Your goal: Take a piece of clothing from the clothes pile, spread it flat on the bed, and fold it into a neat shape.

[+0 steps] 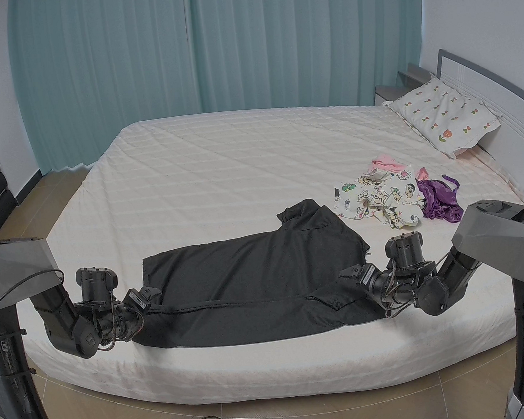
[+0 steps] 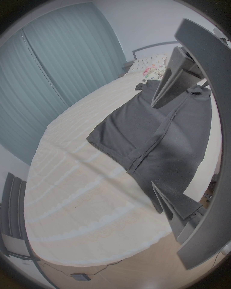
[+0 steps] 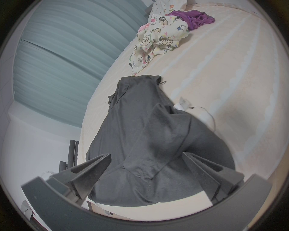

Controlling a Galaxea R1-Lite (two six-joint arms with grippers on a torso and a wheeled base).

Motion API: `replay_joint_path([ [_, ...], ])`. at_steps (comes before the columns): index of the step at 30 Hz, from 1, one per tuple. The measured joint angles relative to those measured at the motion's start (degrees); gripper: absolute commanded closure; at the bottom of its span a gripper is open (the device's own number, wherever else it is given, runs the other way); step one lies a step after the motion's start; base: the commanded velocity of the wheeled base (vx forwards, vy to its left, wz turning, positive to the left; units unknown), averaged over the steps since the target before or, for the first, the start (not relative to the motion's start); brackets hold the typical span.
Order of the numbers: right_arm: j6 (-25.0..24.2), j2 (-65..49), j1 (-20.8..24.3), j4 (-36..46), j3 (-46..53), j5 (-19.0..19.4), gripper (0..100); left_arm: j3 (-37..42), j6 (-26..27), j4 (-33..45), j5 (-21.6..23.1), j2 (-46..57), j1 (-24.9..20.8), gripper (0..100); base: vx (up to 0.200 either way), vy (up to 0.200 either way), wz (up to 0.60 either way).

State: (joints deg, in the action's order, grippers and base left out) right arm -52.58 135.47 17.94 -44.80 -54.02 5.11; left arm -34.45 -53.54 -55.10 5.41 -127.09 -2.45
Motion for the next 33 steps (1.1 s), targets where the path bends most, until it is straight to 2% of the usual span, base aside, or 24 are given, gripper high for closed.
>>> replay_joint_path([
  [7, -0.2, 1.5, 1.6, 6.2, -5.7, -0.7, 0, 0.7, -0.3, -0.4, 0.4, 0.4, -0.1, 0, 0.000, 0.000, 0.00],
  [14, 0.9, 2.6, 3.9, 10.5, -9.5, -6.9, 0, 0.5, -0.2, -0.4, 0.3, -0.2, 0.1, 0, 0.000, 0.000, 0.00],
  [23, 4.5, 3.2, 5.1, 13.5, -10.0, -11.2, 0, 0.5, 0.1, -0.5, 0.3, -1.0, 0.2, 0, 0.000, 0.000, 0.00],
  [29, 4.8, 3.7, 6.0, 13.9, -10.8, -11.9, 0, 0.5, 0.4, -0.7, 0.2, -1.2, 0.2, 0, 0.000, 0.000, 0.00],
  [30, 4.8, 3.9, 6.0, 13.9, -11.1, -12.0, 100, 0.6, 0.4, -0.9, 0.2, -1.3, 0.2, 0, 0.000, 0.000, 0.00],
  [33, 4.9, 4.1, 6.0, 14.8, -11.6, -12.0, 100, 0.7, 0.4, -1.6, 0.1, -1.4, 0.2, 0, 0.000, 0.000, 0.00],
])
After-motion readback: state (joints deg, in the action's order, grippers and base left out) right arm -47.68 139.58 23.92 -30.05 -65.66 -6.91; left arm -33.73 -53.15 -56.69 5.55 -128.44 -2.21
